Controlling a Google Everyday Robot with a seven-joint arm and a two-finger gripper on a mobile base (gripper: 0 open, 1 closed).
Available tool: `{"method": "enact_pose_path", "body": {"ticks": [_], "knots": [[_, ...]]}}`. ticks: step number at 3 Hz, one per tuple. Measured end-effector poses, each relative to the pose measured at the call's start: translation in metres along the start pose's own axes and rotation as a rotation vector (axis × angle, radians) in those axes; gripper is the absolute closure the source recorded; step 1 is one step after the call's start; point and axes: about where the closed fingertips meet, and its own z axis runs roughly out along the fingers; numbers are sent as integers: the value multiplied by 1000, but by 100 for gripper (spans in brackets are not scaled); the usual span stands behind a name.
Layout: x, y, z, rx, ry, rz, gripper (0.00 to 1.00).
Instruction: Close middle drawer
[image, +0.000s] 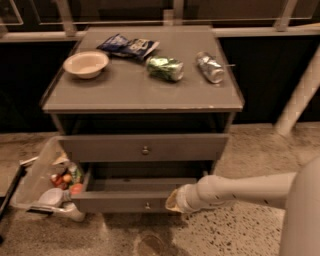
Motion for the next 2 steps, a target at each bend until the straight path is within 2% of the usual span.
{"method": "enact_pose_path", "body": {"ticks": [1,2], "knots": [[8,-46,-1,45,13,19,100],[9,-50,-1,50,13,23,95]]}}
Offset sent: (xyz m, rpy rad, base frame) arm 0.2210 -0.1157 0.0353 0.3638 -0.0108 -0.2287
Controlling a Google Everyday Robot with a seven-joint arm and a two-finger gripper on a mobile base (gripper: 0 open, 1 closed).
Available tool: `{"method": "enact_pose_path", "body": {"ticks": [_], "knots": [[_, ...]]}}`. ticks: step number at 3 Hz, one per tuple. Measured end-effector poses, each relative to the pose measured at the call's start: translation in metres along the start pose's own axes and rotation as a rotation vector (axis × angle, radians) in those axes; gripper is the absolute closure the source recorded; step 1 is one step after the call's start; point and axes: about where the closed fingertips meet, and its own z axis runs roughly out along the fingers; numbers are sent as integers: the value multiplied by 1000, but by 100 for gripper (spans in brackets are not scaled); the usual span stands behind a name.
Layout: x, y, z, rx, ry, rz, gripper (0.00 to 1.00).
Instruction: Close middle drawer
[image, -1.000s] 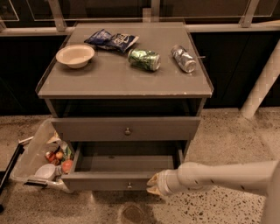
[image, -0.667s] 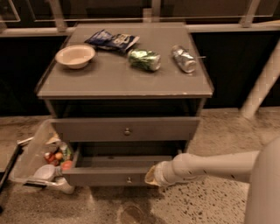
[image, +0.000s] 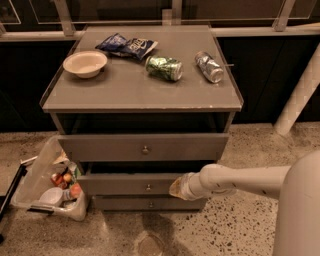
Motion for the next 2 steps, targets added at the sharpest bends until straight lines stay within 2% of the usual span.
{"method": "enact_pose_path", "body": {"ticks": [1,2], "knots": [[0,0,0,0,0,0,76],[0,0,0,0,0,0,53]]}}
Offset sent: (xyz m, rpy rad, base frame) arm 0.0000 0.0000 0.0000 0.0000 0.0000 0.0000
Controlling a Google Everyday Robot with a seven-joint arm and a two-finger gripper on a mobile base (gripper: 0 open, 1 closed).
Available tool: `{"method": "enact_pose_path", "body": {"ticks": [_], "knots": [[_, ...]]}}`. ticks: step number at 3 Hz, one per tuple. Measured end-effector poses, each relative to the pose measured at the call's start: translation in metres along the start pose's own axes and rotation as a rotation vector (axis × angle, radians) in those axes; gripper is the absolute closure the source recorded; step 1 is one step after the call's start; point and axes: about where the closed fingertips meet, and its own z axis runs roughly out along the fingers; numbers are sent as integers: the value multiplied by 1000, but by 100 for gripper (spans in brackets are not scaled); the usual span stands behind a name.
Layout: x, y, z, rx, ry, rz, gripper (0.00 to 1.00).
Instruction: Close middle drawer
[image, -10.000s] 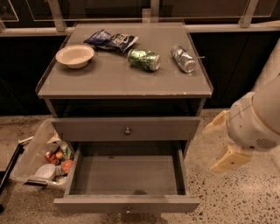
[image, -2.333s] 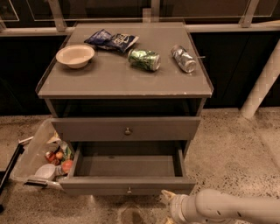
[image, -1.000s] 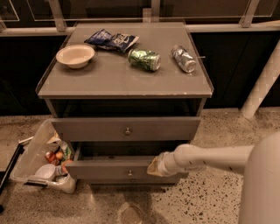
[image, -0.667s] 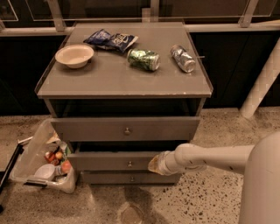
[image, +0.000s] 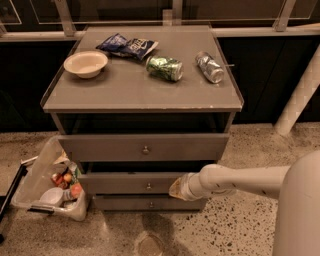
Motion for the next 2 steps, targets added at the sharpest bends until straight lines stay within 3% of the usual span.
{"method": "enact_pose_path", "body": {"ticks": [2], "knots": [[0,0,0,0,0,0,6]]}}
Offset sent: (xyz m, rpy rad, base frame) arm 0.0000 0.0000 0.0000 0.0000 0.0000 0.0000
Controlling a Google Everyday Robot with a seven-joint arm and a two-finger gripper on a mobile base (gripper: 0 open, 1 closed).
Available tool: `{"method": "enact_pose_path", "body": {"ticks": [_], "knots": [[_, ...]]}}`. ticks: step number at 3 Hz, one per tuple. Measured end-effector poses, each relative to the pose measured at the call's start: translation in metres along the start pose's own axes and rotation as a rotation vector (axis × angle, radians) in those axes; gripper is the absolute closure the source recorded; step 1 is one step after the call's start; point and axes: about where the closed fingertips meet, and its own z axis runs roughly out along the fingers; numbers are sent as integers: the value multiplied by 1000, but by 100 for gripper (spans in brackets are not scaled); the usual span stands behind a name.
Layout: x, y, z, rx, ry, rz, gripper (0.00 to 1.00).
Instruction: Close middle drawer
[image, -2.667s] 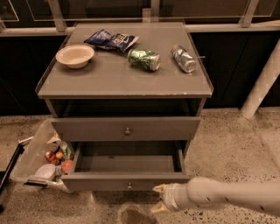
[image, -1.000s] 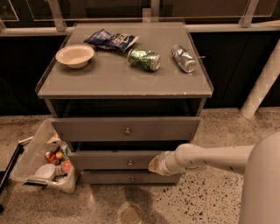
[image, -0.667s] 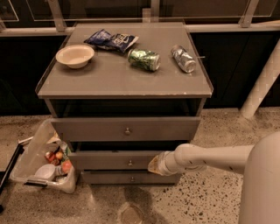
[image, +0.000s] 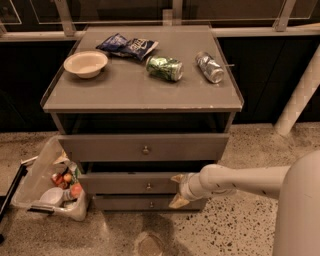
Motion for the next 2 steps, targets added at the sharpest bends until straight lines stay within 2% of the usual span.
{"method": "enact_pose_path", "body": {"ticks": [1,2], "knots": [[0,0,0,0,0,0,0],[0,0,0,0,0,0,0]]}}
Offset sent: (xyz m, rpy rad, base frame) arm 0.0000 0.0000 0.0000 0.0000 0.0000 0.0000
